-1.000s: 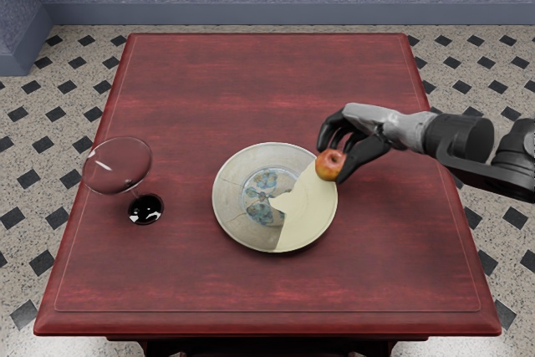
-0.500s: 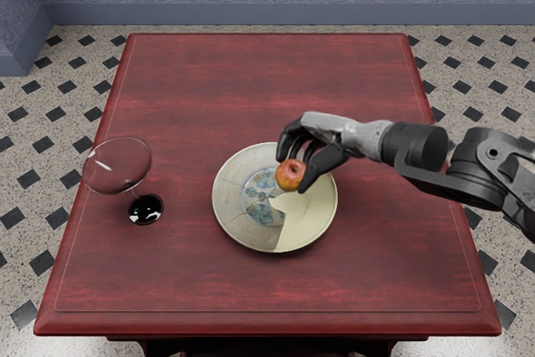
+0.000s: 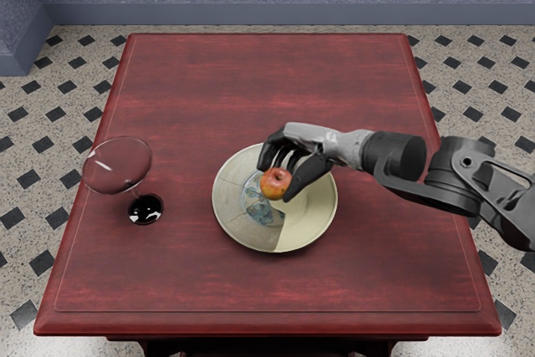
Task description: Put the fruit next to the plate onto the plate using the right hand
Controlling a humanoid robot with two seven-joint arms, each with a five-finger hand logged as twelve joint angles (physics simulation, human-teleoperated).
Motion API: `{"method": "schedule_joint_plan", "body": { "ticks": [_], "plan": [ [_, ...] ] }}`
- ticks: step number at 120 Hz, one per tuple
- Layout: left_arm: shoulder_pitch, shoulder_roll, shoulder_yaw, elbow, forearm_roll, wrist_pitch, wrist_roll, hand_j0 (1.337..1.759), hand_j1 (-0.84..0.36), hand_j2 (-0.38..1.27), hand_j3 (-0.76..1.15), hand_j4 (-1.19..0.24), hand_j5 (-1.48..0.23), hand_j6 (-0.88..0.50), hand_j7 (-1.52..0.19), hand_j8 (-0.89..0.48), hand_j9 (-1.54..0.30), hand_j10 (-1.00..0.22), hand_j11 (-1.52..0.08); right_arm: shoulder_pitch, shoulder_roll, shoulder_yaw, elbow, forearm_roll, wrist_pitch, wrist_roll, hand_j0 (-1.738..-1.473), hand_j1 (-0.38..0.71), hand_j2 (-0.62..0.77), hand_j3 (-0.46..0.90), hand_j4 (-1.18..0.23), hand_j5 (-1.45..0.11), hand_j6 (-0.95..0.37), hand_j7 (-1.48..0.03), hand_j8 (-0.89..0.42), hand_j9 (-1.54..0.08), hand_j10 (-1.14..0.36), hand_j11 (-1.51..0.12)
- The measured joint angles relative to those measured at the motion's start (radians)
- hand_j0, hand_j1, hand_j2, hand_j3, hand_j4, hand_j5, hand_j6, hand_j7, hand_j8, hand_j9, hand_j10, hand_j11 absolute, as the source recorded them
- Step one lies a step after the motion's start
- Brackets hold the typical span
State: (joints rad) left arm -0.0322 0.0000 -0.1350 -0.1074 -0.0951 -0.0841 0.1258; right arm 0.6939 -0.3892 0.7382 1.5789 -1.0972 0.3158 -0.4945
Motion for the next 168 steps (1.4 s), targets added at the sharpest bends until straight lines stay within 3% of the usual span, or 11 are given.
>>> {"method": "schedule_joint_plan", "body": {
  "ticks": [16,34,54,74,91,135,168],
  "plan": [
    [0.000,0.000,0.000,0.000,0.000,0.000,0.000,1.658,0.35,0.00,0.00,0.00,0.00,0.00,0.00,0.00,0.00,0.00,0.00,-0.001,0.001,0.000,-0.002,0.005,0.000,-0.001,-1.658,0.23,0.11,0.00,-0.52,-0.70,-0.47,-0.69,-0.44,-0.69,-0.52,-0.69],
    [0.000,0.000,0.000,0.000,0.000,0.000,0.000,1.658,0.35,0.00,0.00,0.00,0.00,0.00,0.00,0.00,0.00,0.00,0.00,-0.002,0.001,0.000,-0.006,0.010,0.001,-0.001,-1.658,0.14,0.02,0.00,-0.43,-0.57,-0.40,-0.56,-0.39,-0.56,-0.43,-0.57],
    [0.000,0.000,0.000,0.000,0.000,0.000,0.000,1.658,0.35,0.00,0.00,0.00,0.00,0.00,0.00,0.00,0.00,0.00,0.00,-0.002,-0.004,0.001,-0.012,0.026,0.006,-0.001,-1.658,0.02,-0.02,0.00,-0.32,-0.42,-0.31,-0.42,-0.30,-0.42,-0.32,-0.42],
    [0.000,0.000,0.000,0.000,0.000,0.000,0.000,1.658,0.35,0.00,0.00,0.00,0.00,0.00,0.00,0.00,0.00,0.00,0.00,0.001,-0.042,0.018,-0.017,0.162,0.061,-0.001,-1.658,-0.16,-0.01,0.00,-0.16,-0.21,-0.15,-0.21,-0.15,-0.21,-0.16,-0.21],
    [0.000,0.000,0.000,0.000,0.000,0.000,0.000,1.658,0.35,0.00,0.00,0.00,0.00,0.00,0.00,0.00,0.00,0.00,0.00,0.002,-0.085,0.065,-0.019,0.289,0.163,0.001,-1.658,-0.26,0.00,0.00,-0.08,-0.10,-0.08,-0.10,-0.08,-0.10,-0.08,-0.10],
    [0.000,0.000,0.000,0.000,0.000,0.000,0.000,1.658,0.35,0.00,0.00,0.00,0.00,0.00,0.00,0.00,0.00,0.00,0.00,0.004,-0.234,0.118,-0.088,0.670,0.291,-0.004,-1.658,-0.33,0.00,0.00,-0.01,-0.02,-0.01,-0.02,-0.01,-0.02,-0.01,-0.02],
    [0.000,0.000,0.000,0.000,0.000,0.000,0.000,1.658,0.35,0.00,0.00,0.00,0.00,0.00,0.00,0.00,0.00,0.00,0.00,0.004,-0.290,0.119,-0.181,0.771,0.295,-0.008,-1.658,-0.35,0.00,0.00,0.00,0.00,0.00,0.00,0.00,0.00,0.00,0.00]
  ]
}}
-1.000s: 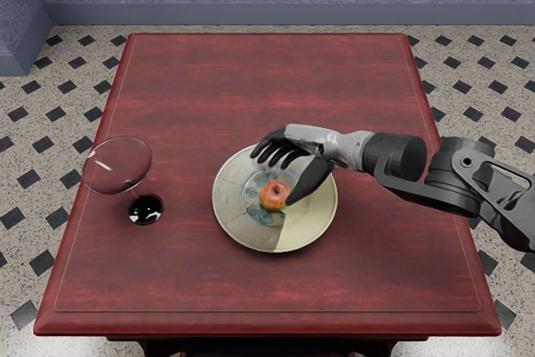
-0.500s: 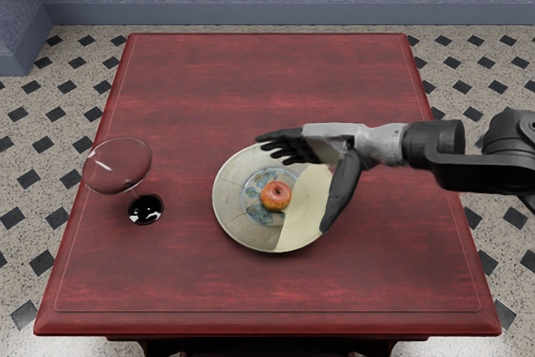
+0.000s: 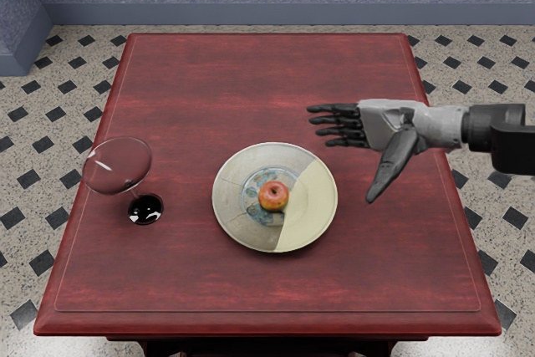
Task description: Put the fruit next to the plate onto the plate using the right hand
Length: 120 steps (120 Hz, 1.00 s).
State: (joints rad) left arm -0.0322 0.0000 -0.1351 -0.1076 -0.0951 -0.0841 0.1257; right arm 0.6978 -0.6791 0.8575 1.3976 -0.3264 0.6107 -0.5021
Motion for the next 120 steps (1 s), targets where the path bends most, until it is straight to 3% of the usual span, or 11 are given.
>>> {"method": "schedule_joint_plan", "body": {
  "ticks": [42,71,120],
  "plan": [
    [0.000,0.000,0.000,0.000,0.000,0.000,0.000,1.658,0.35,0.00,0.00,0.00,0.00,0.00,0.00,0.00,0.00,0.00,0.00,-0.004,-0.064,-0.006,-0.140,0.093,0.000,-0.002,-1.658,-0.35,0.00,0.00,0.00,0.00,0.00,0.00,0.00,0.00,0.00,0.00],
    [0.000,0.000,0.000,0.000,0.000,0.000,0.000,1.658,0.35,0.00,0.00,0.00,0.00,0.00,0.00,0.00,0.00,0.00,0.00,-0.012,-0.124,-0.012,-0.184,0.161,0.000,-0.002,-1.658,-0.35,0.00,0.00,0.00,0.00,0.00,0.00,0.00,0.00,0.00,0.00],
    [0.000,0.000,0.000,0.000,0.000,0.000,0.000,1.658,0.35,0.00,0.00,0.00,0.00,0.00,0.00,0.00,0.00,0.00,0.00,-0.025,-0.135,-0.015,-0.245,0.188,0.001,-0.002,-1.658,-0.35,0.00,0.00,0.00,0.00,0.00,0.00,0.00,0.00,0.00,0.00]
  ]
}}
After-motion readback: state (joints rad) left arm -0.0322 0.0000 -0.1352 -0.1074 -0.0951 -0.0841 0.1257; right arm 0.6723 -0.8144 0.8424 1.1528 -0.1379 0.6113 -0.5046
